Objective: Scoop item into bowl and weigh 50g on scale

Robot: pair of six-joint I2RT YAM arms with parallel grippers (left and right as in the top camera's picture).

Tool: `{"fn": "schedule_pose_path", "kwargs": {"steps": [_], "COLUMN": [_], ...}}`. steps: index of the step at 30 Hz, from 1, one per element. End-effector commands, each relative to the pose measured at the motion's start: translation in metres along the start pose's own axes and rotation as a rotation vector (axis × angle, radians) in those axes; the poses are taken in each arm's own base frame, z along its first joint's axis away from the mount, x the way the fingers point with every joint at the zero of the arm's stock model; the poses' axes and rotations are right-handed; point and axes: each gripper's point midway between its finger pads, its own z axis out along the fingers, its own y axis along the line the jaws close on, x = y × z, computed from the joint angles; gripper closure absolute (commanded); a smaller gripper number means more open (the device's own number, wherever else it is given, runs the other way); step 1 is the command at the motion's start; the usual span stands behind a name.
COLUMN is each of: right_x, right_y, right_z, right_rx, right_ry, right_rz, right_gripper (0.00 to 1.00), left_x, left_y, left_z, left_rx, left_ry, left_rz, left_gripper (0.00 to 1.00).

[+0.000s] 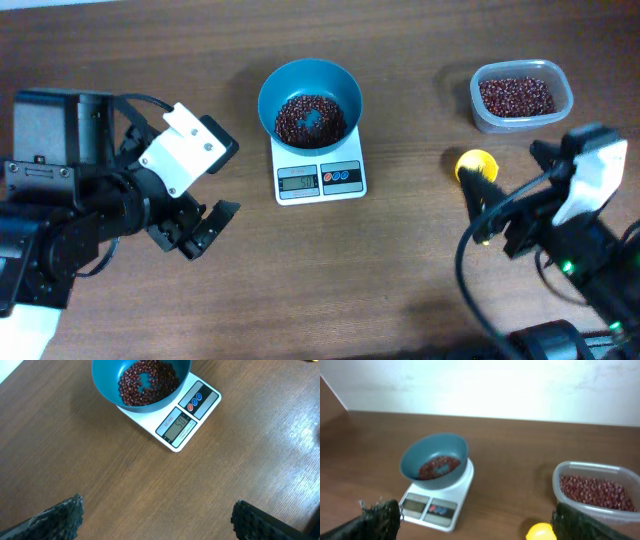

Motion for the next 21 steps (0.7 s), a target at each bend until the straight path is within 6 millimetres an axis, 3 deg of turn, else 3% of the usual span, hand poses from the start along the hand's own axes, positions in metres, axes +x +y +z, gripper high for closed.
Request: {"fn": "schedule_pose_path", "kwargs": {"steps": [1,4,8,13,21], "right_x": [0.022,0.044,0.059,0.089,0.090], "right_y": [-0.003,-0.008,-0.009,-0.017,-0.023], "right_z": [0.008,0.023,0.026,0.040,0.041], "right_rx": [0.000,0.002,0.003,0.022,0.055], "right_ry": [-0.088,-0.142,-0.192,-0.135,-0.138], "right_rz": [-0.085,-0.127,-0.158,-0.150,-0.147], "right_gripper": [0.01,0.01,0.01,0.01,0.01], "left_x": [-0.004,-0.004,-0.004,-0.004,-0.004], "left_y": [0.003,0.003,0.003,0.003,0.003], "left_z": [-0.004,-0.004,-0.004,-0.004,-0.004], "left_rx": [-0.010,-0.010,-0.010,-0.010,-0.010], "left_ry": [-0.011,-0.011,-0.011,-0.011,-0.011], "left_rz": [0.013,0.013,0.013,0.013,0.013], "left_gripper": [0.01,0.01,0.01,0.01,0.01]}}
